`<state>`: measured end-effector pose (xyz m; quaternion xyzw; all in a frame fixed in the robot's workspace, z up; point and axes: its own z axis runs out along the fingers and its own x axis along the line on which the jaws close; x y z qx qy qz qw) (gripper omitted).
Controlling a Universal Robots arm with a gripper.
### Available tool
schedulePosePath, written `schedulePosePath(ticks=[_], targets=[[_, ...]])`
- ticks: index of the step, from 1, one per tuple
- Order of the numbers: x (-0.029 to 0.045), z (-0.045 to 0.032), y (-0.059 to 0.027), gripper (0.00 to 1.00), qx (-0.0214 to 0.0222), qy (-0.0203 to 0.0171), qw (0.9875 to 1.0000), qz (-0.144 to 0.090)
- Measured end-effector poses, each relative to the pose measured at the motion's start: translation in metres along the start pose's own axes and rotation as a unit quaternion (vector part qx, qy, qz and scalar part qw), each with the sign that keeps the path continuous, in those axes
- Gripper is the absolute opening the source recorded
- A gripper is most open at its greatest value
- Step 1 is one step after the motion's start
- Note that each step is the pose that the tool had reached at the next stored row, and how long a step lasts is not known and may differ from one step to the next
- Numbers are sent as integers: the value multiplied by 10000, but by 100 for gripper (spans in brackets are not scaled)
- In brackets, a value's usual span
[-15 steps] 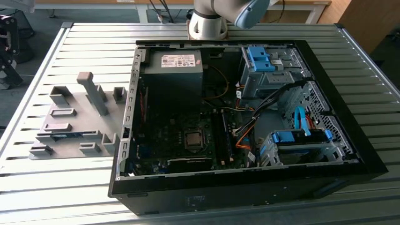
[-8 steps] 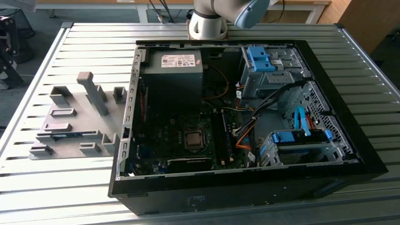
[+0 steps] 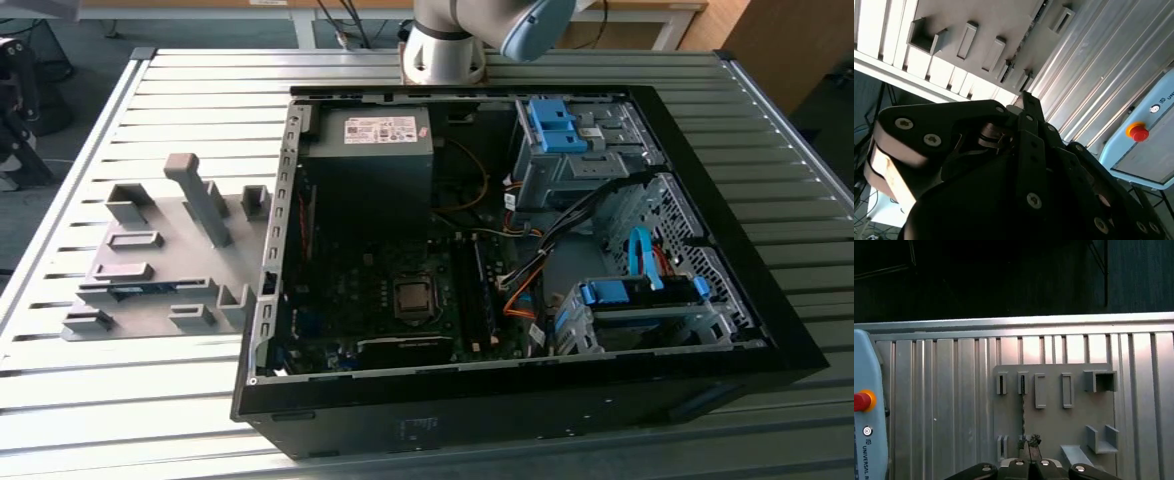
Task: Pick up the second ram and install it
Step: 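Pick up the second ram and move it above second insertion slot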
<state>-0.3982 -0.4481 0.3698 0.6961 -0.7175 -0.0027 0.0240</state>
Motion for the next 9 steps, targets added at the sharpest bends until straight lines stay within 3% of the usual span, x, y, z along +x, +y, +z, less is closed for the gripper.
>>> schedulePosePath(ticks=[4, 9], targets=[[0, 7, 0, 11, 10, 13, 9994, -338], [0, 8, 0, 11, 11, 14, 9993, -362]])
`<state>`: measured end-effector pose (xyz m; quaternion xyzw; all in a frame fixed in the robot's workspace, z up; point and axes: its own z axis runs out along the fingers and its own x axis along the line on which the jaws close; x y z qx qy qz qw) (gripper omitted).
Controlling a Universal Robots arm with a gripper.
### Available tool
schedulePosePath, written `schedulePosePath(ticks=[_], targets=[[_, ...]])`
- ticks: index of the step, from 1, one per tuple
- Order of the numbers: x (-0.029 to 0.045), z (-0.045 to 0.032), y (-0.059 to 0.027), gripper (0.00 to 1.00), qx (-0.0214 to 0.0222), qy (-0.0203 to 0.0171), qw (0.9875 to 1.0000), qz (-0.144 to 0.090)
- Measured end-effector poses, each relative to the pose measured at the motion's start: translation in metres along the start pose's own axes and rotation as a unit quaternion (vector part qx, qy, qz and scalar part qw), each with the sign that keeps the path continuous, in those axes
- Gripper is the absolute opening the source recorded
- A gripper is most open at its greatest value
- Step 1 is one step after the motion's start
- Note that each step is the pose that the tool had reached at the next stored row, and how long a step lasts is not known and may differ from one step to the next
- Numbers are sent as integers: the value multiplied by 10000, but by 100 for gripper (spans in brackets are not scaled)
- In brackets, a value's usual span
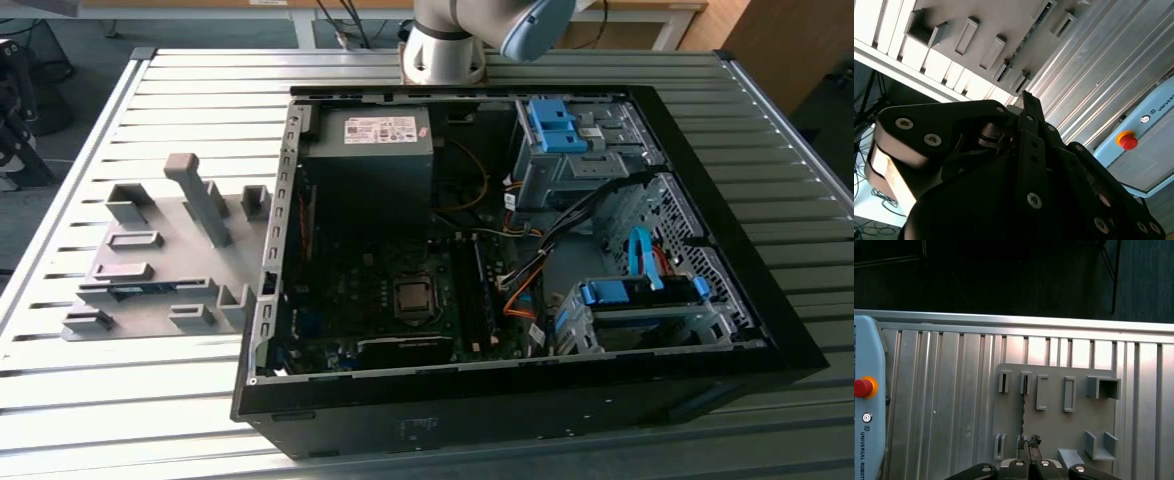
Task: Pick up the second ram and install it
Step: 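Pick up the second ram and move it above second insertion slot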
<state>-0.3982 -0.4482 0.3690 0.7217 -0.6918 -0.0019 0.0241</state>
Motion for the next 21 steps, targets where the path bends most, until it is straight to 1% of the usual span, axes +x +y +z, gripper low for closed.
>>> schedulePosePath(ticks=[7, 8, 10, 11, 13, 15, 16, 17, 19, 21], targets=[[1, 9, 0, 11, 7, -1, 10000, -8], [8, 17, 4, 17, 10, -2, 10000, -8], [30, 37, 16, 17, 22, -11, 10000, -9], [39, 45, 26, 24, 32, -11, 10000, -8], [52, 65, 39, 24, 53, -14, 10000, -9], [53, 98, 39, 25, 61, -19, 10000, -8], [53, 108, 38, 25, 63, -32, 10000, -9], [54, 115, 38, 31, 62, -61, 10000, -10], [53, 128, 38, 31, 68, -133, 9999, -12], [53, 132, 38, 31, 75, -279, 9996, -7]])
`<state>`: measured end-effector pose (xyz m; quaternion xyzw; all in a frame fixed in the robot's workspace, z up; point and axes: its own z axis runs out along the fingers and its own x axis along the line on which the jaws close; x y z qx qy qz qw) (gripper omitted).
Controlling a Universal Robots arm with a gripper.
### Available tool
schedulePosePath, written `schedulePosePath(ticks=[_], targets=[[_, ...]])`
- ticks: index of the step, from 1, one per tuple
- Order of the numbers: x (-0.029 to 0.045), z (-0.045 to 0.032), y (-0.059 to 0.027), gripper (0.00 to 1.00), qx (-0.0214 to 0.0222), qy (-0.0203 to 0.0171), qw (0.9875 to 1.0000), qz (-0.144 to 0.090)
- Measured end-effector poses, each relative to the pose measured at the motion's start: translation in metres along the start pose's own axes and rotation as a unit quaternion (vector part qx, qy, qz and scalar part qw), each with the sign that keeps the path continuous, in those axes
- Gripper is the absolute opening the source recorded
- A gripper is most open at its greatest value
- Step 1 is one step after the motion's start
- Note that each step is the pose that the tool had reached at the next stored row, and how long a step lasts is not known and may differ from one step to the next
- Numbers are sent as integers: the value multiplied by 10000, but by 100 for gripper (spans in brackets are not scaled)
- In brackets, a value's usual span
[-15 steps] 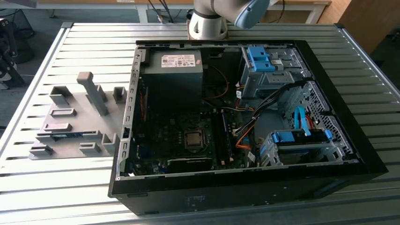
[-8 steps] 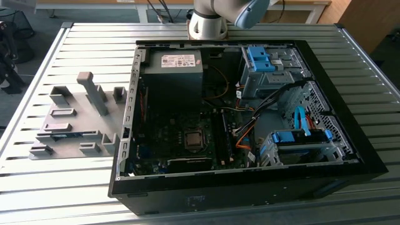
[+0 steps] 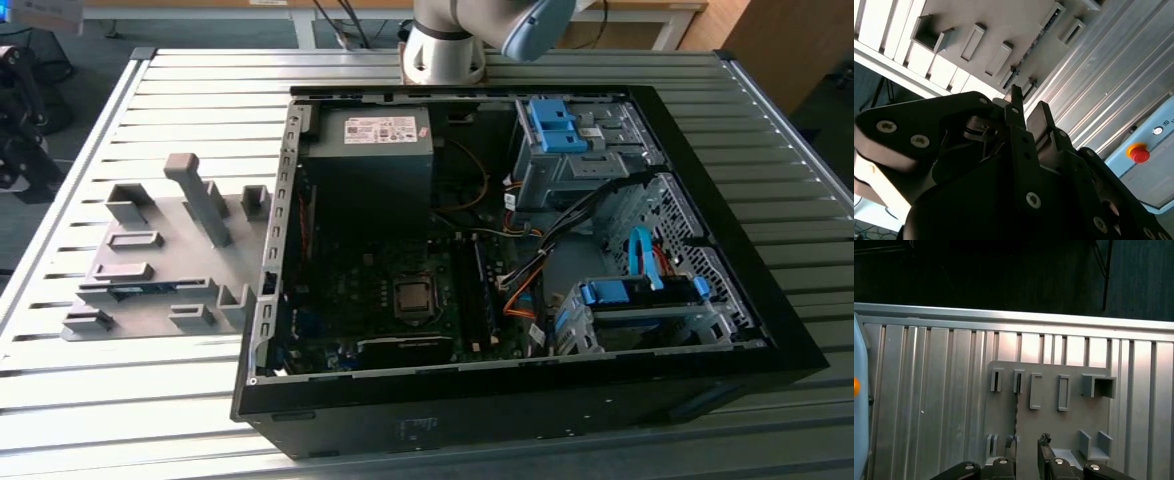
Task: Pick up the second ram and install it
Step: 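Pick up the second ram and move it above second insertion slot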
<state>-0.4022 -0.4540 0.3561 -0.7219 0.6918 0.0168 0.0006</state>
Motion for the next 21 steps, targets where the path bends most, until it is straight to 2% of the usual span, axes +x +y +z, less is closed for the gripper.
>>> schedulePosePath(ticks=[1, 3, 6, 10, 15, 21], targets=[[3, 5, 0, 31, 3, -49, 10000, 5], [9, 31, -1, 31, 15, -64, 10000, 6], [10, 66, -2, 31, 51, -56, 10000, 5], [11, 100, -2, 31, 73, 2, 10000, 16], [13, 163, -4, 31, 99, 2, 9991, 401], [13, 168, -3, 31, 100, 10, 9990, 434]])
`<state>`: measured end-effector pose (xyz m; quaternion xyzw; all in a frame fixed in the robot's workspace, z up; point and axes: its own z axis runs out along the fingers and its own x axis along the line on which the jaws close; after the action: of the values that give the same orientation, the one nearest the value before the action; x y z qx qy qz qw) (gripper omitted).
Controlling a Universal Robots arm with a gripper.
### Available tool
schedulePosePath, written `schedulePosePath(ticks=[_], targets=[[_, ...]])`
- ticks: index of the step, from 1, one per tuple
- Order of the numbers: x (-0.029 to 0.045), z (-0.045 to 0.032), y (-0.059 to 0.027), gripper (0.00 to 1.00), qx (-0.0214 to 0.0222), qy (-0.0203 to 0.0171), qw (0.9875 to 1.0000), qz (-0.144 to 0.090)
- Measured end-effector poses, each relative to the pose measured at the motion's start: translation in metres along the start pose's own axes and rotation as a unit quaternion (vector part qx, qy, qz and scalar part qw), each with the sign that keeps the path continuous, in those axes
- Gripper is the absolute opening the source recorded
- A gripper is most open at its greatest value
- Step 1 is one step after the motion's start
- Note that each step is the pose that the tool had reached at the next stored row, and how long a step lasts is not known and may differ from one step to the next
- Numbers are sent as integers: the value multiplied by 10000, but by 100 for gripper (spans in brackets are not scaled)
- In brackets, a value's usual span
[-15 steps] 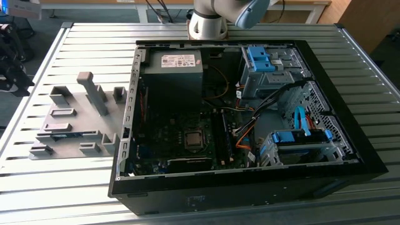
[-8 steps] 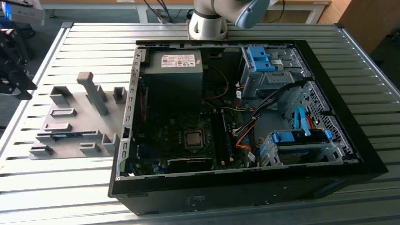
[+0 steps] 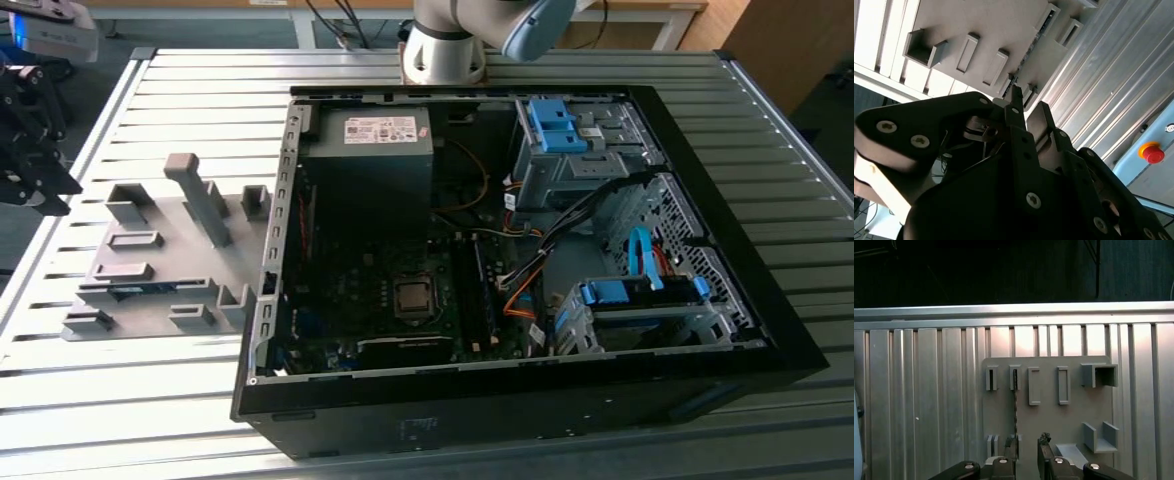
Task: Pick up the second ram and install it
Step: 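Pick up the second ram and move it above second insertion slot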
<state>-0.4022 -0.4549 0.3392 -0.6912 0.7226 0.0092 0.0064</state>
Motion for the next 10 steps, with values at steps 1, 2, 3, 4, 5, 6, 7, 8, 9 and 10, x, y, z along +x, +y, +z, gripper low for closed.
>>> schedulePosePath(ticks=[1, 2, 3, 4, 5, 6, 7, 8, 9, 10], targets=[[0, 0, 0, 33, 0, 0, 10000, 0], [0, 0, 0, 33, 0, 0, 10000, 0], [0, 0, 0, 33, 0, 1, 10000, 0], [0, 1, 0, 39, 0, 1, 10000, 0], [0, 4, 0, 39, 1, 0, 10000, 0], [0, 7, -1, 39, 1, 0, 10000, 0], [0, 13, 0, 39, 1, 1, 10000, 0], [1, 20, 0, 39, 1, 5, 10000, 0], [1, 31, 0, 39, 1, 8, 10000, 0], [1, 43, 0, 39, 1, 14, 10000, 0]])
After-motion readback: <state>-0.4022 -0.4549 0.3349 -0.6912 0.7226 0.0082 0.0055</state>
